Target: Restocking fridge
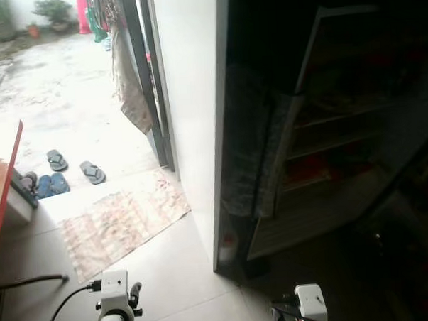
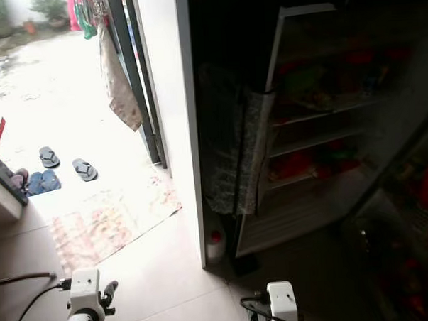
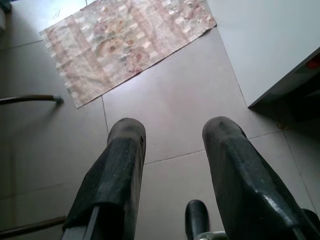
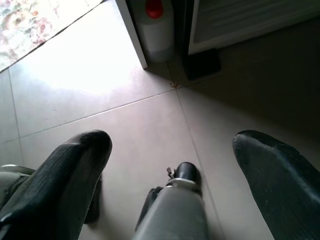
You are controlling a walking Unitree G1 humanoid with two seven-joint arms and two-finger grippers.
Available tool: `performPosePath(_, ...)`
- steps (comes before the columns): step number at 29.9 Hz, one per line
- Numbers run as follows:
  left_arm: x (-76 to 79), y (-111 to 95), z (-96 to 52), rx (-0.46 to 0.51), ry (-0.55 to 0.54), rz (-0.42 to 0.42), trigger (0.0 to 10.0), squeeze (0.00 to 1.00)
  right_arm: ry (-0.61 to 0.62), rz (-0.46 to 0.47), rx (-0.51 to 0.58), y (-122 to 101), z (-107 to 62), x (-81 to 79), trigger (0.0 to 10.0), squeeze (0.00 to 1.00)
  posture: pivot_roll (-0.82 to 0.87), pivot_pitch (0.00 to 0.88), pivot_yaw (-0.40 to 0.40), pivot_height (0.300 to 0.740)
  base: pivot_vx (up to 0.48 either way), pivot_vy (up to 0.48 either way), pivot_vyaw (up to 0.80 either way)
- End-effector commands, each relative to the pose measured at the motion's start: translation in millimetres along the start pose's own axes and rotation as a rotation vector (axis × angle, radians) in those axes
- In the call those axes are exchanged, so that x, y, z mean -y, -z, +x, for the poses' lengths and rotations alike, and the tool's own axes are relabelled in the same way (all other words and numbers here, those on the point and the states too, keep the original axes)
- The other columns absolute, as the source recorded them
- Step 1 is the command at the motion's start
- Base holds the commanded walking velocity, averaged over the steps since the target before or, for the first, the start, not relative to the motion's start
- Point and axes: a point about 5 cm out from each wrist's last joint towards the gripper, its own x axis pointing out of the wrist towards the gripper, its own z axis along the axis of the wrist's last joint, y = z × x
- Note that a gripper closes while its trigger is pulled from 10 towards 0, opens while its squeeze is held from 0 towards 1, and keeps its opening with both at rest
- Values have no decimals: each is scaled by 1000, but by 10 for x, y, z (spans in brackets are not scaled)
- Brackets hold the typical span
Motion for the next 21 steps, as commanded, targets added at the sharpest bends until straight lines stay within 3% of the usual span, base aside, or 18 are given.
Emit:
performPosePath(1,69,-13,13,-5,23,15,10000,0,29,5,-10,22,-25,99,10000,0,14,44,10,740,0,0,-756)
performPosePath(21,64,37,-3,-26,25,18,10000,0,45,14,-1,13,-24,103,10000,0,14,58,10,740,0,0,-750)
